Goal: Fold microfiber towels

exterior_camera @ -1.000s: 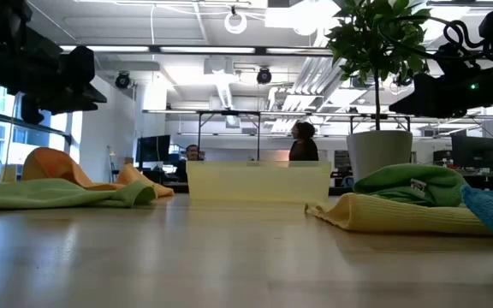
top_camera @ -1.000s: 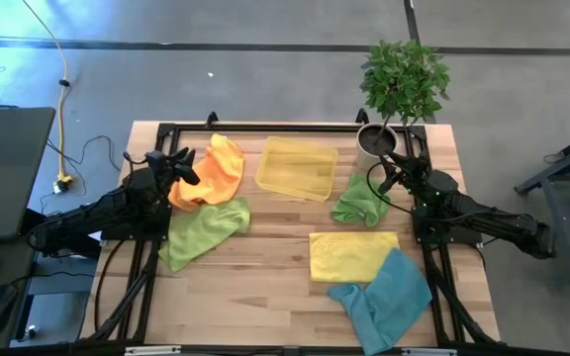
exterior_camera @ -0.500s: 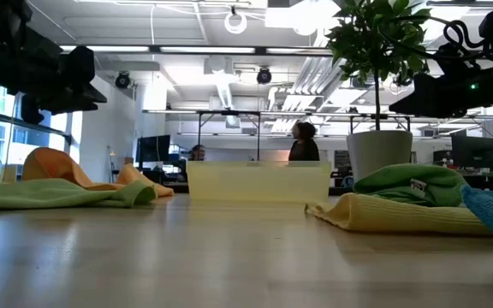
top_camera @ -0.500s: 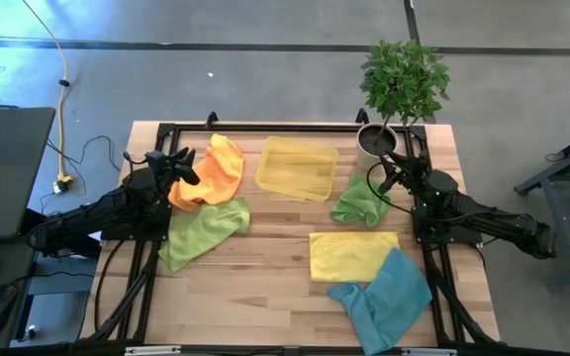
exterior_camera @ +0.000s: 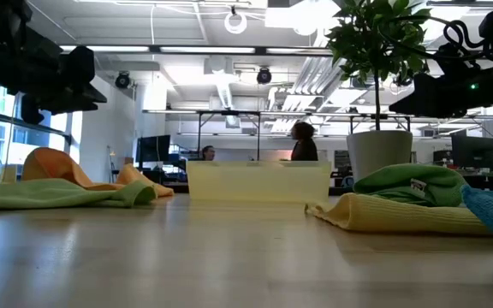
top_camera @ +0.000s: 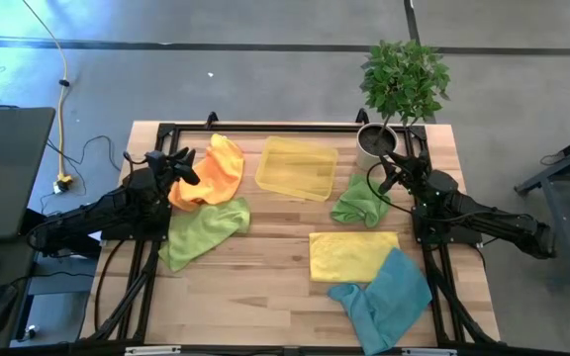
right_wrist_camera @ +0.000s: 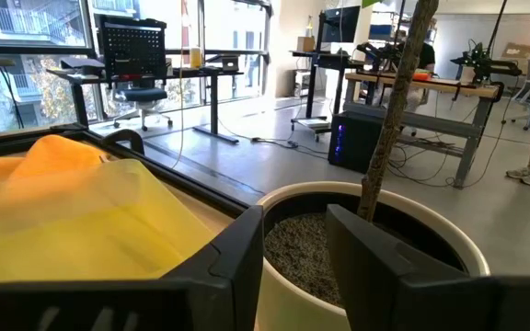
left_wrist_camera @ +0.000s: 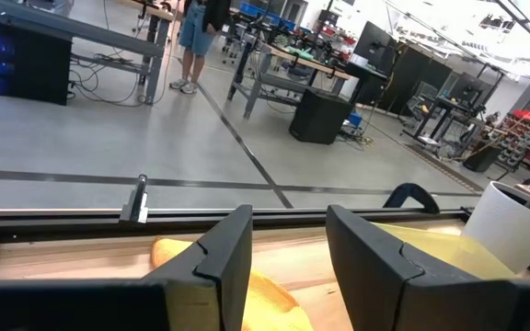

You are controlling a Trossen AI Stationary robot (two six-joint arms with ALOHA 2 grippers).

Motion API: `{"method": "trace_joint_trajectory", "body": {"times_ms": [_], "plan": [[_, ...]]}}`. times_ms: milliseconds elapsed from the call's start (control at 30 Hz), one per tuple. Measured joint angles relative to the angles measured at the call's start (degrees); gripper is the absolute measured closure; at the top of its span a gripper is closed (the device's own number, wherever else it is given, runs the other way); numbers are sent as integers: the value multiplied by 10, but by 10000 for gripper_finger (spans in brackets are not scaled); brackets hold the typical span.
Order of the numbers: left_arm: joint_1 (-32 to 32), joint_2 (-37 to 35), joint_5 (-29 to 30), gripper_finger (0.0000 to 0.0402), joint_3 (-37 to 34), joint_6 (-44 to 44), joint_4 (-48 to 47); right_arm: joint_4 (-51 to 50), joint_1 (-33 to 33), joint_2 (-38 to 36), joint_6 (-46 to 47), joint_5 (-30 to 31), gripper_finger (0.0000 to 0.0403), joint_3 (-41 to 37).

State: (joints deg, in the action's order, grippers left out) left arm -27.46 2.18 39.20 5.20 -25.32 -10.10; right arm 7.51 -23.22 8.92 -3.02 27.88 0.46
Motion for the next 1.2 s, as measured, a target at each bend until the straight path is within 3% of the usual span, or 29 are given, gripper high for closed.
{"method": "trace_joint_trajectory", "body": {"times_ms": [1067, 1200], "plan": [[0, 0, 0, 269, 0, 0, 0, 0, 0, 0, 0, 0, 290, 0], [0, 0, 0, 269, 0, 0, 0, 0, 0, 0, 93, -22, 290, 0]]}}
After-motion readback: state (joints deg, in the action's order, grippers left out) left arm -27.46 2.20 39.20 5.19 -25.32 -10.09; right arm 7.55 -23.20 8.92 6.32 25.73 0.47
